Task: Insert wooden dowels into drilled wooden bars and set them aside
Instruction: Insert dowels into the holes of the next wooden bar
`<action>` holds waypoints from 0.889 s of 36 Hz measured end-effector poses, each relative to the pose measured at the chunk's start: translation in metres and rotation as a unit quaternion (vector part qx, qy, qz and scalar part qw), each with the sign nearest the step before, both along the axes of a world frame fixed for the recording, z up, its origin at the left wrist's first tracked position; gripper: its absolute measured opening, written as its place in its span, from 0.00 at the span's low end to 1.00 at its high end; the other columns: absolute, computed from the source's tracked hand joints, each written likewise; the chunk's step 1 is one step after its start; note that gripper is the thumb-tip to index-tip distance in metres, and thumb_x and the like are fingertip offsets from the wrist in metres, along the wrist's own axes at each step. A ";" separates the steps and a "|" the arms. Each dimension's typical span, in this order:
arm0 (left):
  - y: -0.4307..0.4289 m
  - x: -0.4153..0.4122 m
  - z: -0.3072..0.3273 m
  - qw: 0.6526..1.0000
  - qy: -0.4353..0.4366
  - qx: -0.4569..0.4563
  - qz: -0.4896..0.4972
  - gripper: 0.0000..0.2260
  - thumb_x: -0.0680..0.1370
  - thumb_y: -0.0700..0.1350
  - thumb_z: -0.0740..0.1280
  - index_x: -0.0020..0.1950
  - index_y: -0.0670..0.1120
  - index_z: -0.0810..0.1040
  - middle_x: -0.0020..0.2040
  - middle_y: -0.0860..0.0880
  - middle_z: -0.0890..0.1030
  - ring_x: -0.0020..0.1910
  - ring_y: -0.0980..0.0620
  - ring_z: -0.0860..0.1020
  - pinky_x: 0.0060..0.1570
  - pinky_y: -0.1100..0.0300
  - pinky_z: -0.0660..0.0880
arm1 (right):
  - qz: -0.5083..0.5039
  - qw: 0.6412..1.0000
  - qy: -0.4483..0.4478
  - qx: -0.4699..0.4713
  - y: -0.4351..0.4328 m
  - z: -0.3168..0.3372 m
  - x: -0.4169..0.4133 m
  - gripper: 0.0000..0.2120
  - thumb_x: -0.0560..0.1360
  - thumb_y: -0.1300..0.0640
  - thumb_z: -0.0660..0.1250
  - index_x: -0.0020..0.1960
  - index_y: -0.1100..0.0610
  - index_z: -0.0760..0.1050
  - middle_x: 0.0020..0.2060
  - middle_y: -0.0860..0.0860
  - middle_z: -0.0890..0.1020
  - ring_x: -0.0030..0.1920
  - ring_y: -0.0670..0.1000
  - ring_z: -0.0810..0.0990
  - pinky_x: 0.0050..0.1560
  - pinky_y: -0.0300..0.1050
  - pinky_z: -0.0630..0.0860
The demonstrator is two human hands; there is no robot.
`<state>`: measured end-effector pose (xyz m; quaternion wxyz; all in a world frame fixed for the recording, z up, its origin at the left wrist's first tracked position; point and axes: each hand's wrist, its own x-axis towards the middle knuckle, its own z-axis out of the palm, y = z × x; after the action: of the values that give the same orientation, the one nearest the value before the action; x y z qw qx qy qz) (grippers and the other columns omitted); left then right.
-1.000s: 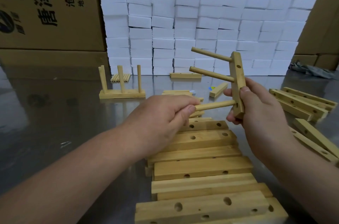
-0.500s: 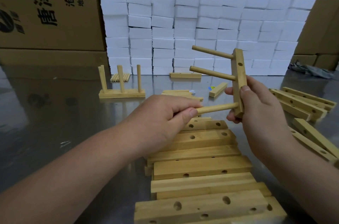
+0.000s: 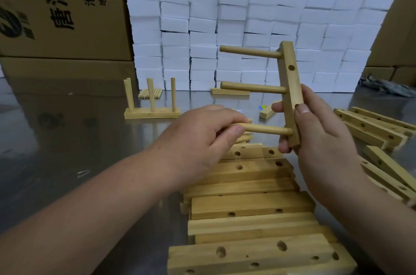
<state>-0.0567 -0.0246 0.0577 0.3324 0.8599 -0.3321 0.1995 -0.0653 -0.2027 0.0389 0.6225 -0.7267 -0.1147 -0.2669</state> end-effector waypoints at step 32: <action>-0.010 -0.006 -0.005 0.987 0.128 -0.092 0.006 0.12 0.73 0.56 0.57 0.40 0.55 0.78 0.41 0.53 0.76 0.40 0.56 0.73 0.39 0.66 0.70 | -0.006 1.000 -0.010 -0.018 0.006 0.002 -0.001 0.21 0.82 0.54 0.51 0.42 0.30 0.73 0.39 0.40 0.79 0.26 0.41 0.73 0.27 0.36 0.71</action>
<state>-0.0625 -0.0347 0.0526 0.4484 0.8463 -0.2615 0.1193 -0.0668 -0.1963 0.0411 0.6066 -0.7358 -0.1213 -0.2756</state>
